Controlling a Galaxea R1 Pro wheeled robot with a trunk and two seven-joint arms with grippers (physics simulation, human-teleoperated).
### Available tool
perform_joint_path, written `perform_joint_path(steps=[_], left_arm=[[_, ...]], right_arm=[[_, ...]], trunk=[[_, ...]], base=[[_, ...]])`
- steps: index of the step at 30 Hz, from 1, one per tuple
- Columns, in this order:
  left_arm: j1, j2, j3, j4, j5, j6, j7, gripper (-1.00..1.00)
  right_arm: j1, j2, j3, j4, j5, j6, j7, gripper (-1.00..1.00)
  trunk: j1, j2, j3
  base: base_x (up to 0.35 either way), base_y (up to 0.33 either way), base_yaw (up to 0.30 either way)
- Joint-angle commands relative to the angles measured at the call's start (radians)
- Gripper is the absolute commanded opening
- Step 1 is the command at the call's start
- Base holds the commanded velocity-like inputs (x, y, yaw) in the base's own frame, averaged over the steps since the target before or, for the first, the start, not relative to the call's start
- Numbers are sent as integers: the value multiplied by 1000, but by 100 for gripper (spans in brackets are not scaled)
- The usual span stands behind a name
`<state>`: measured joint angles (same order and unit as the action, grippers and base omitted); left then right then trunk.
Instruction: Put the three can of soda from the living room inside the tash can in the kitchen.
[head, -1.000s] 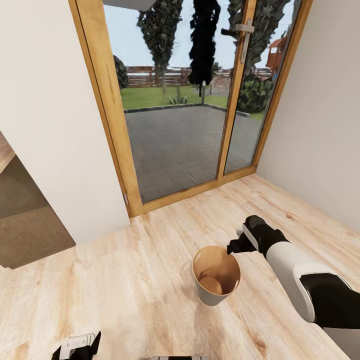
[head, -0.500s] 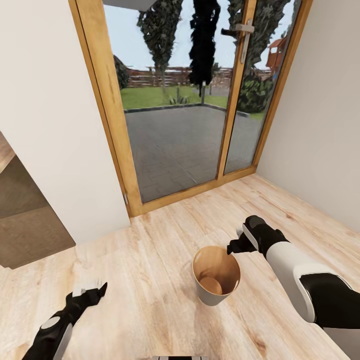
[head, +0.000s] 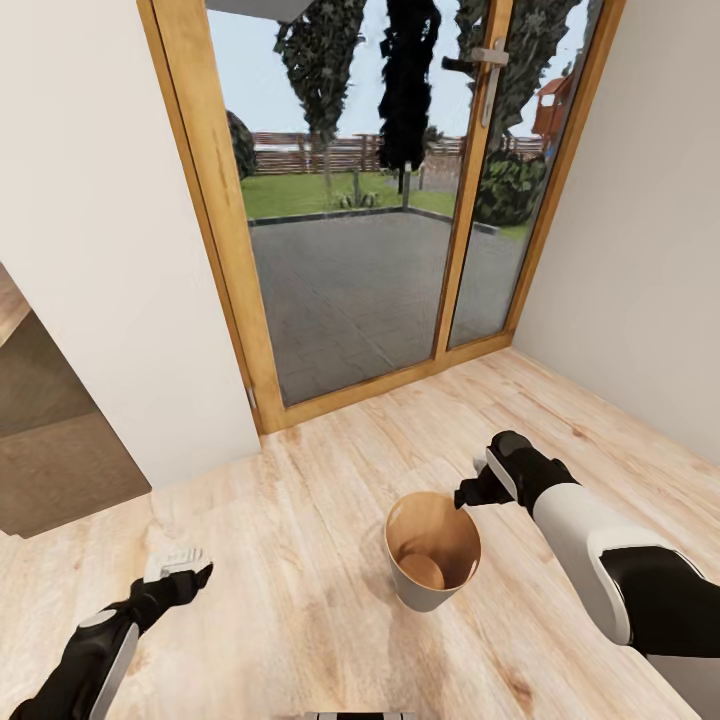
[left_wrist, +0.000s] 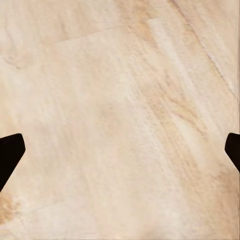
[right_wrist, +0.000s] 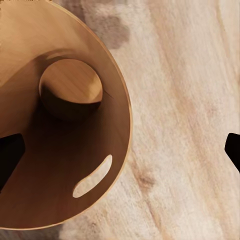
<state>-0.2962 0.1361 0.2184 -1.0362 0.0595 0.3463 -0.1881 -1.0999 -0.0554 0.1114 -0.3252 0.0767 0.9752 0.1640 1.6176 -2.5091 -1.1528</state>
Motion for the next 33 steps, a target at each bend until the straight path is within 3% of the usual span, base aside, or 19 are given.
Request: perform_joint_path(steps=[1, 11, 33], left_arm=[[-1, 2, 0, 1, 0, 18, -5, 100], [-6, 16, -2, 4, 0, 155, -25, 100], [-6, 17, 0, 8, 0, 152, -23, 100]], right_arm=[[0, 0, 0, 0, 0, 0, 0, 100], [6, -3, -1, 2, 0, -1, 0, 100], [11, 0, -1, 2, 0, -1, 0, 100]], trunk=[[0, 0, -4], [5, -3, -43], [15, -8, -128]], base=[[0, 0, 0], [0, 0, 0], [0, 0, 0]])
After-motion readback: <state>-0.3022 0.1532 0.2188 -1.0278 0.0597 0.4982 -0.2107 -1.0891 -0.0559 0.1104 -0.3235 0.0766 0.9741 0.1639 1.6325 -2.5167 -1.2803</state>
